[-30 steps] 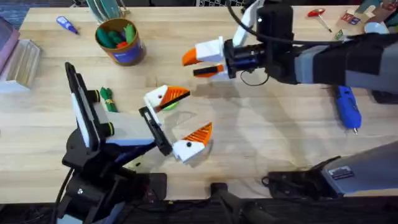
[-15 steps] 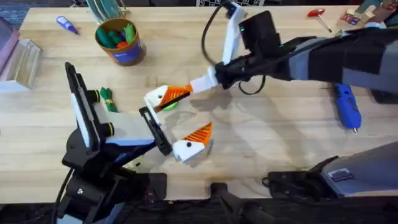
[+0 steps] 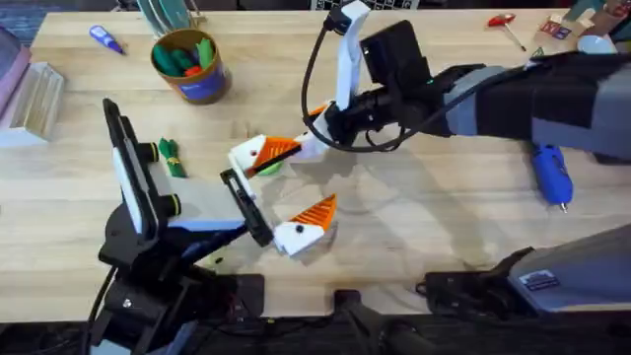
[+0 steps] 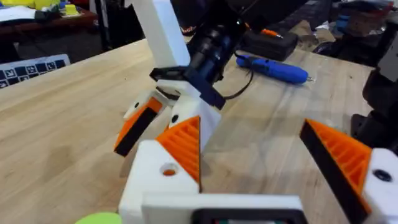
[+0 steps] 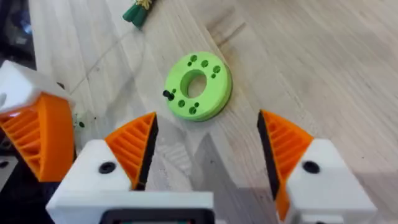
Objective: Pick up the gripper from the table and insert it into the empty holder that is missing its gripper. Then pick up a screw, insert it into the mounting hole, and use the screwdriver to tighten it. Finally, clean up the table by picking up the vegetable and placing it into the bucket.
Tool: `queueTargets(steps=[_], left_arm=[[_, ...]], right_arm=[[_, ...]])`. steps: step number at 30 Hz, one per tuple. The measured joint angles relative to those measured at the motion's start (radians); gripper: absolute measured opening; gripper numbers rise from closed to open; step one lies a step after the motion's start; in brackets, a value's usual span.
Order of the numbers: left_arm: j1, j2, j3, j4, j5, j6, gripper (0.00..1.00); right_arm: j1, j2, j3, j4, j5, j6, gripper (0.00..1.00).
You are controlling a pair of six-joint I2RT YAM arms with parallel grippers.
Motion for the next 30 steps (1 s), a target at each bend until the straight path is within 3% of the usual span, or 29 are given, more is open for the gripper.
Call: queueTargets(steps=[12, 30], left_arm=[[0.000, 0.000, 0.000, 0.002, -0.094, 0.000, 0.991], [0.000, 0.000, 0.000, 0.023, -0.165, 0.007, 0.991]], right_arm=[[-0.014, 0.000, 0.000, 0.001, 0.006, -0.003, 0.915], [0.058, 0.034, 0.001, 0.087, 0.006, 0.062, 0.907]])
